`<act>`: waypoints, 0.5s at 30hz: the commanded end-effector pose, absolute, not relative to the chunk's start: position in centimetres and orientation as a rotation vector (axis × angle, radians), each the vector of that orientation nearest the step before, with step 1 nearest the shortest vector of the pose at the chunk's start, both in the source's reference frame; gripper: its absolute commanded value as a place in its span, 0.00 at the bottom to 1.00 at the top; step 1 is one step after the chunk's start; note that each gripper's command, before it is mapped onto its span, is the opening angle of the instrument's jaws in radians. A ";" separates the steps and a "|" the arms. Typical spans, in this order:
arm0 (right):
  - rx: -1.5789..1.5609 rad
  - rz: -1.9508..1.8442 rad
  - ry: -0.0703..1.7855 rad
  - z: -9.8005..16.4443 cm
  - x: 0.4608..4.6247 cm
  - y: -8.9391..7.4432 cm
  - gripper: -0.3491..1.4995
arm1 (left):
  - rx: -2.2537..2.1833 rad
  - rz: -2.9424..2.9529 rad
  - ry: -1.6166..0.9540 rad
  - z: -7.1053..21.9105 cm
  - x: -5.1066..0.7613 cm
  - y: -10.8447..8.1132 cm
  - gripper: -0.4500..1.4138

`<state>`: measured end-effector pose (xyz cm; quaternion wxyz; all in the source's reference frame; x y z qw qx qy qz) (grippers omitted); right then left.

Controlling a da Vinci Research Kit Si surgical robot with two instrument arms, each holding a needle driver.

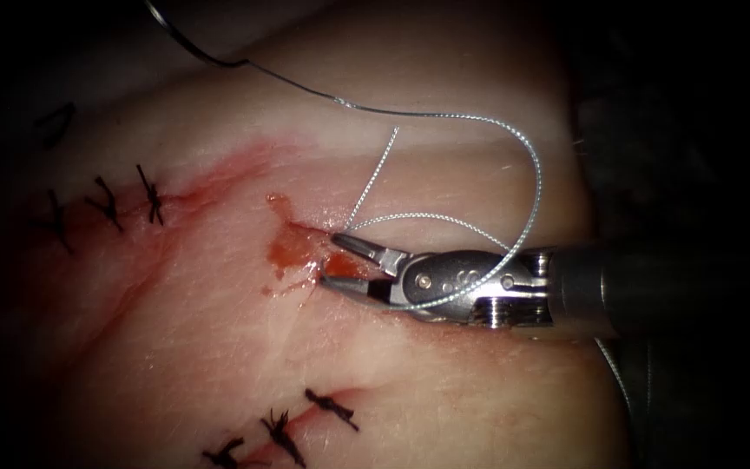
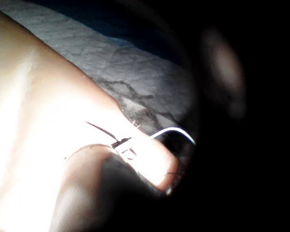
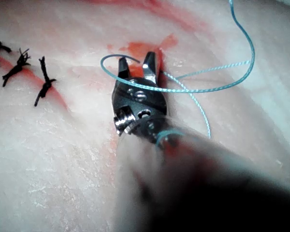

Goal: Wound Closure

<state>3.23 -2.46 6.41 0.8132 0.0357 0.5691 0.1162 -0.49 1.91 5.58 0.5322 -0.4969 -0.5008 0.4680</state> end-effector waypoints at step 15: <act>0.148 0.245 1.177 6.4 3.29 -2.5 0.00 | -1.185 1.117 -1.196 5.6 -0.54 1.9 0.00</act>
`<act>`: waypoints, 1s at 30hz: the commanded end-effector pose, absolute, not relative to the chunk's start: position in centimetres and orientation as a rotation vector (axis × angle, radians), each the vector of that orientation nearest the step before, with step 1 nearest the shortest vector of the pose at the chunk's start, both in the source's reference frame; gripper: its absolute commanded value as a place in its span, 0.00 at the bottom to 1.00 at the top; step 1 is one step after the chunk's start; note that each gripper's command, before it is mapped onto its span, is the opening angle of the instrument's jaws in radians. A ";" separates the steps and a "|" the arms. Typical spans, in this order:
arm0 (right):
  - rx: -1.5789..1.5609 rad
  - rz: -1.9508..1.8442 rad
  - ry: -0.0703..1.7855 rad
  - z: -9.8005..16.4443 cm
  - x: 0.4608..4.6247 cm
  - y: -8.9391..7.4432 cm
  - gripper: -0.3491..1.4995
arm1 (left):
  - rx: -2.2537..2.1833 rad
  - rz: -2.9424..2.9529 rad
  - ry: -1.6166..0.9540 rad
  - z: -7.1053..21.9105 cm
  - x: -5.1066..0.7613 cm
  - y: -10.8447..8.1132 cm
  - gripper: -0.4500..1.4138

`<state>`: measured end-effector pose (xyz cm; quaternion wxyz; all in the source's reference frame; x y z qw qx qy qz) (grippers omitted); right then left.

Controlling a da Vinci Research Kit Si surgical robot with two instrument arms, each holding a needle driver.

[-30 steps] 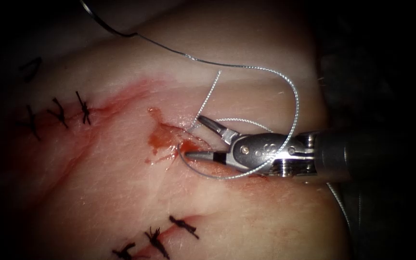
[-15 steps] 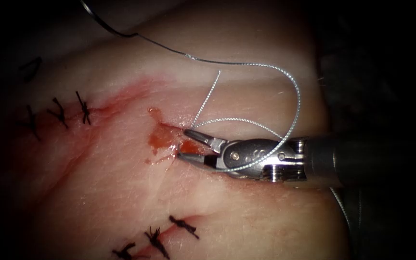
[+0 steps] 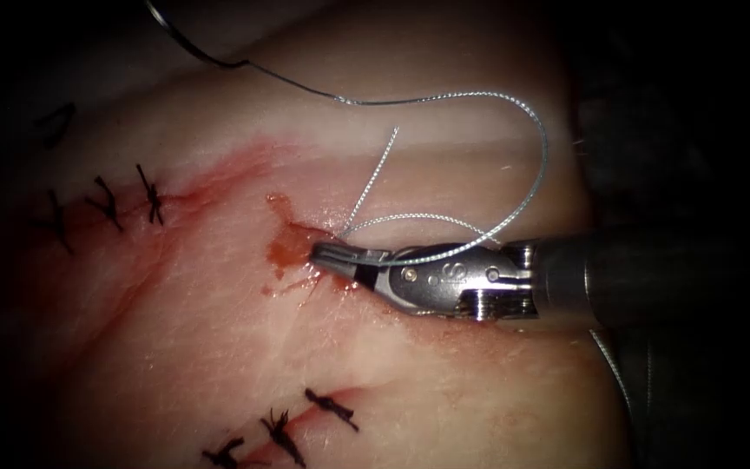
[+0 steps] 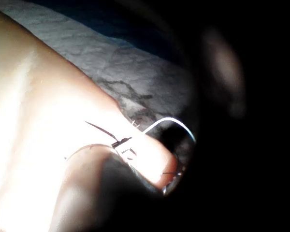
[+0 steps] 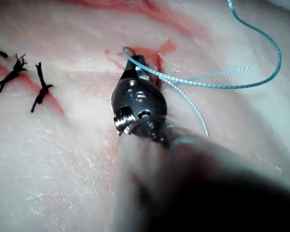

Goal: Wound Closure

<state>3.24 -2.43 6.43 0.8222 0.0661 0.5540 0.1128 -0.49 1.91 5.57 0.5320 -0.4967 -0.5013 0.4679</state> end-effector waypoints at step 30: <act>0.187 0.735 0.882 4.7 -0.14 -1.2 0.00 | -1.196 1.131 -1.194 5.6 -0.48 2.0 0.00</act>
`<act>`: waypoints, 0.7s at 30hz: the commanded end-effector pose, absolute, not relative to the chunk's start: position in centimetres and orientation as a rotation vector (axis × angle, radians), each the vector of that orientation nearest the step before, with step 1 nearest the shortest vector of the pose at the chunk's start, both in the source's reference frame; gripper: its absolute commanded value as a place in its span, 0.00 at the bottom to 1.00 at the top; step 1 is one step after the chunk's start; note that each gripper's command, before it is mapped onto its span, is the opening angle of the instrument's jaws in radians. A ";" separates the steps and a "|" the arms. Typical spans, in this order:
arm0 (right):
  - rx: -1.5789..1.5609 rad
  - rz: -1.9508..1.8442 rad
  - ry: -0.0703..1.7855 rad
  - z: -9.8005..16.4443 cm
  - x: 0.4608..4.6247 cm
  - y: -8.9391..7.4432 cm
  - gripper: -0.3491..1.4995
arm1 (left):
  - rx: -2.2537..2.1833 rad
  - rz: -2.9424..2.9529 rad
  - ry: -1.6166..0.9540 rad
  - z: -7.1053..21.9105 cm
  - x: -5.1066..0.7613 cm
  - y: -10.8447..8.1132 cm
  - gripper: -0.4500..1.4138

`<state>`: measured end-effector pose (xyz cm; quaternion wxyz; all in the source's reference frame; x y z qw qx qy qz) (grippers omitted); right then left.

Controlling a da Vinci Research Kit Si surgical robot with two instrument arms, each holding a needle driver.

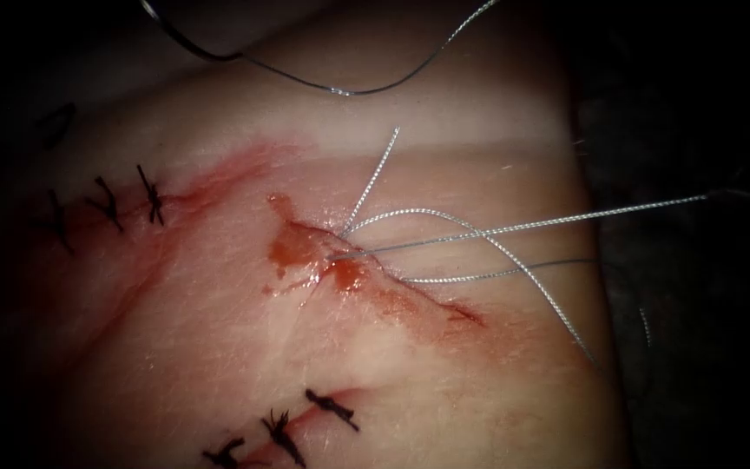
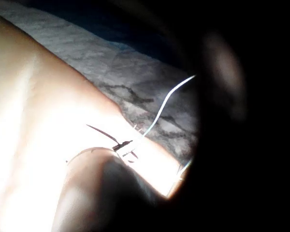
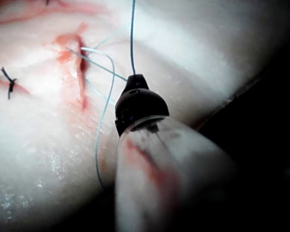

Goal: Wound Closure

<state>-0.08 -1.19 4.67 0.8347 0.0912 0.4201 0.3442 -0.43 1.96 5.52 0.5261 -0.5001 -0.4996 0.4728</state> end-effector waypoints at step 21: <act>0.575 0.586 1.059 4.8 1.86 -2.4 0.18 | -1.204 1.134 -1.172 5.6 -0.52 2.0 0.00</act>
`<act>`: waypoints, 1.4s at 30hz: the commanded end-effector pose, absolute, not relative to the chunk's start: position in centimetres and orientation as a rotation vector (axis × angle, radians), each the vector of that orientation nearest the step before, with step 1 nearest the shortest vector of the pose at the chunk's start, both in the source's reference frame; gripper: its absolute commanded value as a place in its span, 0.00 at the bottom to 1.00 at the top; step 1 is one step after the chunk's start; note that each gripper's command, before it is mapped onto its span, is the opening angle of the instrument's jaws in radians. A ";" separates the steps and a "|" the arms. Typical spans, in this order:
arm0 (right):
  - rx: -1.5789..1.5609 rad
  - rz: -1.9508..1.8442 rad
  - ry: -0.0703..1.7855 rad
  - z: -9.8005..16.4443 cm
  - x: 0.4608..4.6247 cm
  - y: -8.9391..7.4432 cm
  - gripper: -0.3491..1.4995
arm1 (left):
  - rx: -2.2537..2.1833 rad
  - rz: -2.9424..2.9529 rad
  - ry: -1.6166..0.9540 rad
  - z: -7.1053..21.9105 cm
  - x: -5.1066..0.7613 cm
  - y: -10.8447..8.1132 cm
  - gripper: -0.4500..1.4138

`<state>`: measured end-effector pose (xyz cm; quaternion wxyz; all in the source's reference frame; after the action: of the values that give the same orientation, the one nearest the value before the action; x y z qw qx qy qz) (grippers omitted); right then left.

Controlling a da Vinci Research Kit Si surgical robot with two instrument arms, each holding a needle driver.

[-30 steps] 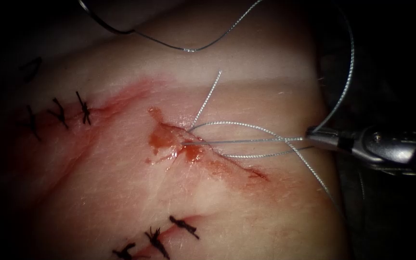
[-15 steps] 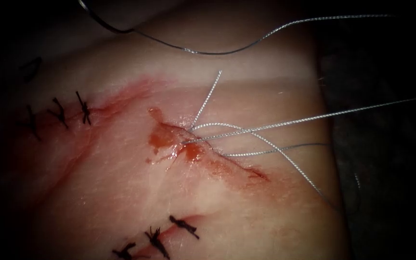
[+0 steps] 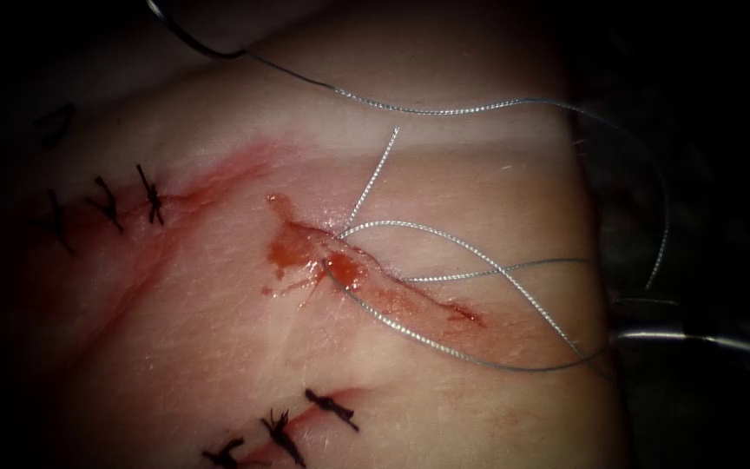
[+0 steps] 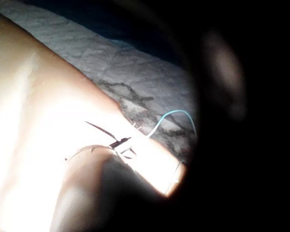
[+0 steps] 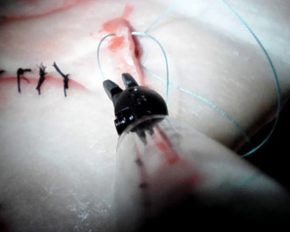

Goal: Wound Closure

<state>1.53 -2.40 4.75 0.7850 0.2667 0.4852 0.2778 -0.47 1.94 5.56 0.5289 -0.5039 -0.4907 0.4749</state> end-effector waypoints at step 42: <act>0.273 0.571 0.636 5.4 2.86 -2.6 0.00 | -1.208 1.135 -1.163 5.7 -0.56 1.9 0.00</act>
<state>2.76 -2.54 5.36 0.9056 0.1279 0.2963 0.2751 -0.51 1.91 5.60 0.5302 -0.5057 -0.4870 0.4754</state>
